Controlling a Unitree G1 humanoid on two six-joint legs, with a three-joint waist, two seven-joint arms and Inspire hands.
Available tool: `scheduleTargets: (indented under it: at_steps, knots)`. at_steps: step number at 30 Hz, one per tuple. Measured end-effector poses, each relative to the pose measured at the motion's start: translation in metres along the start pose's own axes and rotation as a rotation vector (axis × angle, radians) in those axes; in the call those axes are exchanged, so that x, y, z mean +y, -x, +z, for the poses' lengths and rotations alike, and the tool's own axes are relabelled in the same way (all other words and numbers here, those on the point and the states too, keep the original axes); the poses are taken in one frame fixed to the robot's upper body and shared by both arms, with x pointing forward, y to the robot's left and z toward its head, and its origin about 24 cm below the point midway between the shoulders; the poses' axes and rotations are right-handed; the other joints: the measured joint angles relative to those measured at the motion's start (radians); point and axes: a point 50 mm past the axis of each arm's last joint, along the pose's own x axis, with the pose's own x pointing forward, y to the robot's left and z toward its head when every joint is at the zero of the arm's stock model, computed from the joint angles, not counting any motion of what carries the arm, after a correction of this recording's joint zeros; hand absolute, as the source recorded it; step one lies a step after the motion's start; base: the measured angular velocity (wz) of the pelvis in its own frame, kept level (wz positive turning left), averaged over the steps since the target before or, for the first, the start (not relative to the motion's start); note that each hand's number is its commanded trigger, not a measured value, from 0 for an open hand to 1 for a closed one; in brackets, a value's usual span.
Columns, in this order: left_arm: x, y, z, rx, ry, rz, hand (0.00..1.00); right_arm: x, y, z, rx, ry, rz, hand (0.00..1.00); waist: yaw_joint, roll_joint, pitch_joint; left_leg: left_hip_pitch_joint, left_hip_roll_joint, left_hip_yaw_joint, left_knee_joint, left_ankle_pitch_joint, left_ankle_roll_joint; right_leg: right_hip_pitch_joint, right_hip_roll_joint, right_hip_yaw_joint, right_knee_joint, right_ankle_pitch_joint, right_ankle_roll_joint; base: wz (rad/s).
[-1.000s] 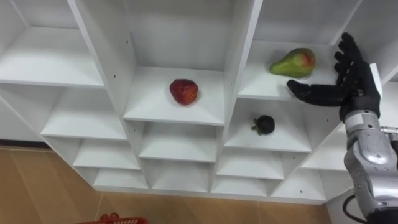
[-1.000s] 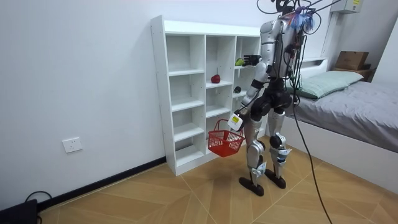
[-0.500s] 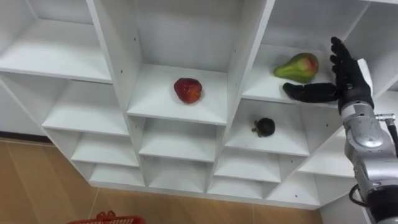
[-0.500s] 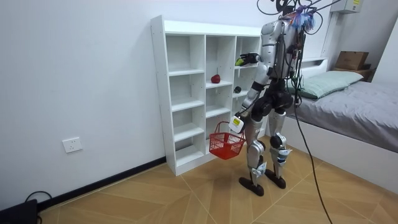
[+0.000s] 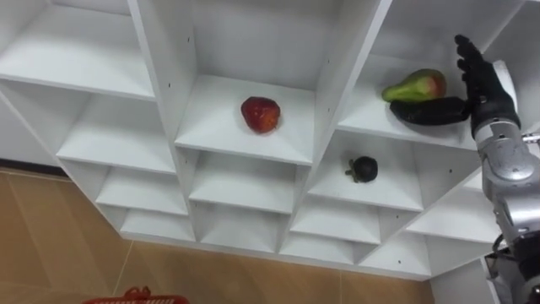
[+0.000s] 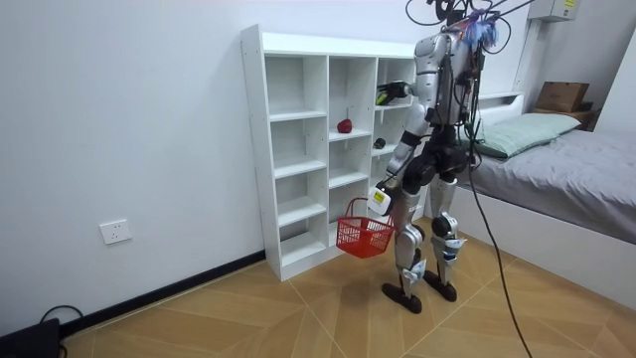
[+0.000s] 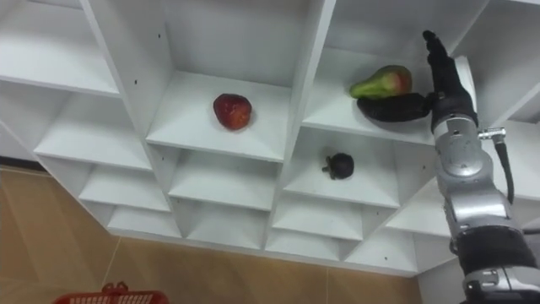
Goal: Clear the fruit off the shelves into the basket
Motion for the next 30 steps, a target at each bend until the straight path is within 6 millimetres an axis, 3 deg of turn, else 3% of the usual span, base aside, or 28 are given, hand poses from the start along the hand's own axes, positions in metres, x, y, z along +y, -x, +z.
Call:
scheduleTargets:
  at_steps: [6,11,20,27,28,29,30]
  knots:
    - [0.001,0.0,0.0,0.009,-0.002,0.001,1.0,0.0,0.0,-0.002,0.019,0.006,0.014,0.0,-0.004,-0.003,-0.001,-0.002,0.0,-0.001,-0.001,0.0,0.0,0.0,0.0,-0.002,-0.001,0.0,0.0,0.0]
    - [0.004,0.0,-0.001,0.017,-0.001,0.01,1.0,0.001,0.0,-0.006,0.049,0.009,0.054,0.0,-0.003,-0.018,-0.0091,-0.002,-0.001,-0.003,0.0,0.0,0.0,0.001,-0.001,-0.006,0.0,0.0,0.0,0.01]
    - [0.006,0.0,0.003,0.013,-0.006,0.016,1.0,0.001,-0.003,-0.016,0.117,0.004,0.182,0.0,-0.004,-0.024,-0.0012,-0.02,0.001,-0.016,0.021,0.0,0.001,0.0,0.001,-0.019,0.0,0.006,-0.002,0.04]
    - [0.006,-0.001,0.007,0.01,-0.006,0.011,1.0,-0.007,-0.005,-0.016,0.126,0.017,0.217,0.0,-0.002,-0.025,-0.0022,-0.036,0.007,-0.022,0.034,0.0,0.0,-0.014,0.005,-0.026,0.0,0.012,-0.006,0.02]
    - [0.006,-0.001,0.007,0.011,-0.006,0.01,1.0,-0.007,-0.005,-0.015,0.123,0.02,0.222,0.47,-0.002,-0.026,-0.0024,-0.036,0.007,-0.022,0.034,0.0,0.0,-0.013,0.005,-0.026,0.0,0.013,-0.006,0.0]
    - [0.006,-0.001,0.007,0.013,-0.006,0.009,1.0,-0.007,-0.006,-0.015,0.123,0.022,0.229,0.82,-0.003,-0.022,0.0004,-0.035,0.007,-0.022,0.035,0.0,0.0,-0.013,0.006,-0.026,-0.001,0.014,-0.006,0.0]
    - [0.006,-0.001,0.007,0.013,-0.006,0.009,1.0,-0.008,-0.006,-0.014,0.123,0.024,0.233,1.0,-0.003,-0.022,0.0003,-0.035,0.007,-0.022,0.035,0.0,0.0,-0.013,0.006,-0.025,-0.001,0.014,-0.006,0.0]
